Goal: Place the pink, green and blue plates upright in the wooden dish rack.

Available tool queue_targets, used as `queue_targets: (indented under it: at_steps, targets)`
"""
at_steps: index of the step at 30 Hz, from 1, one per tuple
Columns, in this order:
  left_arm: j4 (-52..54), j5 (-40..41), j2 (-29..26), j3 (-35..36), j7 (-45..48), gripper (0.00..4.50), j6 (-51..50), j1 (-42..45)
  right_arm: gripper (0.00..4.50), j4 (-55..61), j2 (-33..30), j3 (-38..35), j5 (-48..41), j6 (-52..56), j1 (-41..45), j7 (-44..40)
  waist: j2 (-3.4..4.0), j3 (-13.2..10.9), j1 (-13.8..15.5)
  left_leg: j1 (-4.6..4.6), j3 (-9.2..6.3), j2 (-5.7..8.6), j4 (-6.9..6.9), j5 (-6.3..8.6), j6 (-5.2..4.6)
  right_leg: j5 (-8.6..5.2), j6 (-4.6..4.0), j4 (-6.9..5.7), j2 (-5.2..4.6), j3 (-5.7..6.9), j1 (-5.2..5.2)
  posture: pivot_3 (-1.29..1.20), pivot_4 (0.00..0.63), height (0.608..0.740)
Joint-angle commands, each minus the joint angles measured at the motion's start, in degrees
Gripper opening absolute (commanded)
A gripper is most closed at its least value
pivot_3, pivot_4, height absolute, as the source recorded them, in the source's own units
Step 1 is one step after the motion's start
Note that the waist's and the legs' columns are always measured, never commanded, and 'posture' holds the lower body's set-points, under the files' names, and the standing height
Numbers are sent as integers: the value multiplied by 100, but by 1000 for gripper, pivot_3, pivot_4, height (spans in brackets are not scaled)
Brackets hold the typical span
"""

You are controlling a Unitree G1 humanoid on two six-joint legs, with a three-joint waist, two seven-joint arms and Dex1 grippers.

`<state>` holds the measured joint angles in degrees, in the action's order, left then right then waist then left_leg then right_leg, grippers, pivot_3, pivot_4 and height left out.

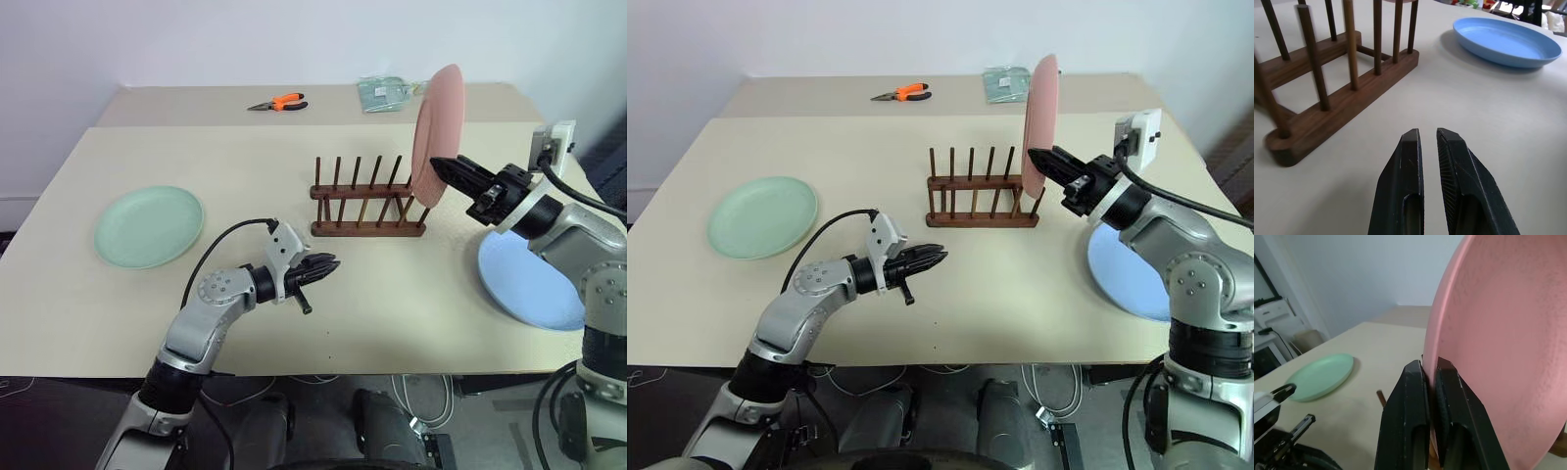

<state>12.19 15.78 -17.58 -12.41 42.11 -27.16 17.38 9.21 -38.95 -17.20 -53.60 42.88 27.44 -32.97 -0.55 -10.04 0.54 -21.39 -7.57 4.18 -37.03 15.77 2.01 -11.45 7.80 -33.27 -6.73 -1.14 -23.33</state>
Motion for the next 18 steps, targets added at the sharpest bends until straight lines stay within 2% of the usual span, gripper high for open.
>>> queue_targets:
  at_steps: [1, 7, 8, 18]
  targets:
    - [272, 131, -15, 97, -38, 505, 12, -67, 1009, -377, 29, 55, 171, -120, 317, -281, 0, 0, 1, 0, 0, 0, 0, 0, 0, 0, 0, 0, 0, 0, 0, 0, 150, 740]
    - [354, 176, -84, 147, -115, 505, -53, -132, 4067, -629, -18, -23, 261, -147, 570, -593, 1, -1, 4, -3, -1, 0, 1, 0, 0, 4, 7, 0, 0, 0, -3, 0, 150, 740]
    - [368, 187, -96, 148, -124, 505, -65, -140, 4453, -616, -33, -23, 315, -179, 556, -625, 1, -1, 4, -3, -1, 0, 1, 0, 0, 5, 7, 0, 0, 0, -2, 0, 150, 740]
    - [432, 232, -124, 93, -150, 505, -144, -170, 4453, -682, 58, 87, 855, -217, 473, -439, 1, -1, 7, -3, 0, 1, 1, 0, 0, 5, 8, 1, 0, -1, -2, 0, 150, 740]
